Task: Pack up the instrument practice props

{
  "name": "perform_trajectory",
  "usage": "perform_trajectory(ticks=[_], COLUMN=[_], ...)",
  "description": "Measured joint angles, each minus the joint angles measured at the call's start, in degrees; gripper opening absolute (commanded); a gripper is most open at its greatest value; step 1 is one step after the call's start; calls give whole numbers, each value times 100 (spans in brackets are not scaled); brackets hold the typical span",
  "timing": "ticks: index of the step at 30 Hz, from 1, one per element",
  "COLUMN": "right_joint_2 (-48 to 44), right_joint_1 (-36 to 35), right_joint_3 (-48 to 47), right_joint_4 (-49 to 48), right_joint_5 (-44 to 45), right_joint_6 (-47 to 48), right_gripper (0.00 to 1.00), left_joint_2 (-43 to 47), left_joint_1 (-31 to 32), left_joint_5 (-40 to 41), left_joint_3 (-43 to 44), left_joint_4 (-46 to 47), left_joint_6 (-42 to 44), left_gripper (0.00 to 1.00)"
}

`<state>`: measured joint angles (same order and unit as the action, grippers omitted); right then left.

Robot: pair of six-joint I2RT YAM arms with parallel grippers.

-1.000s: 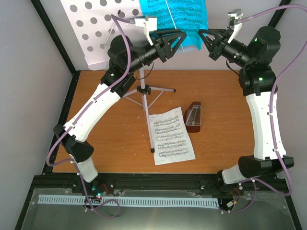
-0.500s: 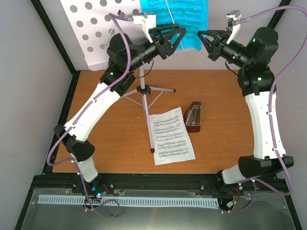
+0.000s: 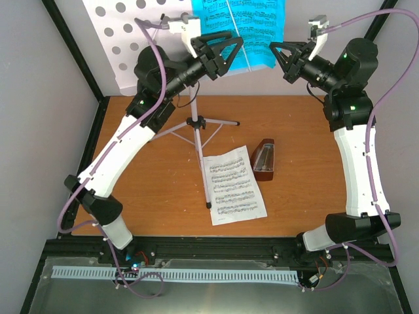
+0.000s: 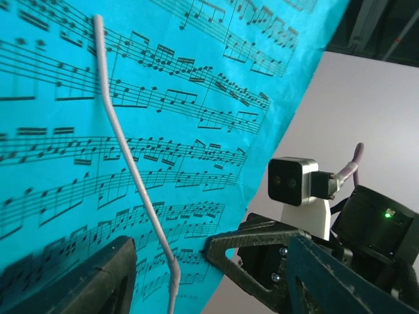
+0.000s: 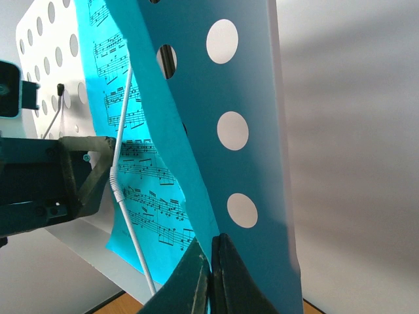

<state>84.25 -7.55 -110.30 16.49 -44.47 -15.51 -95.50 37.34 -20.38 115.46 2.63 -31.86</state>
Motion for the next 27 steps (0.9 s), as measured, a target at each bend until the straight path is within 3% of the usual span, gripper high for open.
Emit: perform_trajectory(ticks=[4, 15, 27], right_joint_2=[-2, 0, 15], right_joint_1=[0, 0, 0], right_joint_3=[13, 17, -15], right_joint_4=[-13, -72, -63], right_joint_5=[13, 13, 15], right_joint_6=[-15, -59, -127], right_gripper=[3, 3, 3], left_joint_2=[-428, -527, -695], left_joint_1=[-17, -22, -22], left_joint_5=[-216, -372, -343], left_joint_3=[516, 538, 623], left_joint_4=[-136, -214, -101], left_joint_6=[-70, -76, -66], left_gripper=[56, 37, 28])
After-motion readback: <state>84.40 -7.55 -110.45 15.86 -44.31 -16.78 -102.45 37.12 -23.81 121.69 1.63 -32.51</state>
